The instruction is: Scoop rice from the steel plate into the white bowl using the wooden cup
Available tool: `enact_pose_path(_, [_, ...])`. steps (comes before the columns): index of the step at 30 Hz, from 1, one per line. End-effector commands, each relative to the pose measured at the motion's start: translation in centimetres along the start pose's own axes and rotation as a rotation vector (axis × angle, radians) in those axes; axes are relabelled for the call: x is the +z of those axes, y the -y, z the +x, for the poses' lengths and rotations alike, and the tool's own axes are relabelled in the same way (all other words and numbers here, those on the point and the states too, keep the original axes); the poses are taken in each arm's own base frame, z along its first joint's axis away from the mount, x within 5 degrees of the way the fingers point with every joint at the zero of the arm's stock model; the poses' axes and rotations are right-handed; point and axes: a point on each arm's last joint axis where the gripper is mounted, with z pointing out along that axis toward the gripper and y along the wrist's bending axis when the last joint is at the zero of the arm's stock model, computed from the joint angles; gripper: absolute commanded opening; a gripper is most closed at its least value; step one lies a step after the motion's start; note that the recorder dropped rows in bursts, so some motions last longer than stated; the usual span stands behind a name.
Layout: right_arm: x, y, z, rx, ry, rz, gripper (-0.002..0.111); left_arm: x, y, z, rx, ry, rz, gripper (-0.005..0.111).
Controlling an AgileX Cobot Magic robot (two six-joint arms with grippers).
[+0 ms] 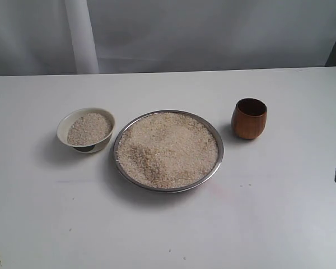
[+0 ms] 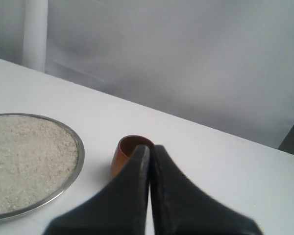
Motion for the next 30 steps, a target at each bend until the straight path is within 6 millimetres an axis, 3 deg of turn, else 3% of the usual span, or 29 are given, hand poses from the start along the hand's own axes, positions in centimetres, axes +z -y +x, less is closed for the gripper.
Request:
enact_pose_path(1, [2.3, -0.4, 0.2, -0.001, 0.017, -0.043, 0.0, 0.0, 0.1, -0.1, -0.009, 0.001, 0.009, 0.0])
enact_pose_path(8, [5.5, -1.1, 0.6, 0.278, 0.127, -0.108, 0.0, 0.0, 0.1, -0.1, -0.009, 0.001, 0.009, 0.0])
enact_pose_path(13, [7.5, -1.2, 1.3, 0.328, 0.173, -0.112, 0.0, 0.0, 0.1, -0.1, -0.009, 0.001, 0.009, 0.0])
enact_pose_path(22, [13.1, -1.3, 3.3, 0.299, 0.066, -0.095, 0.0, 0.0, 0.1, -0.1, -0.009, 0.001, 0.009, 0.0])
enact_pose_path(30, [16.4, -1.2, 7.5, 0.331, 0.056, 0.012, 0.0, 0.0, 0.1, -0.1, -0.009, 0.001, 0.009, 0.0])
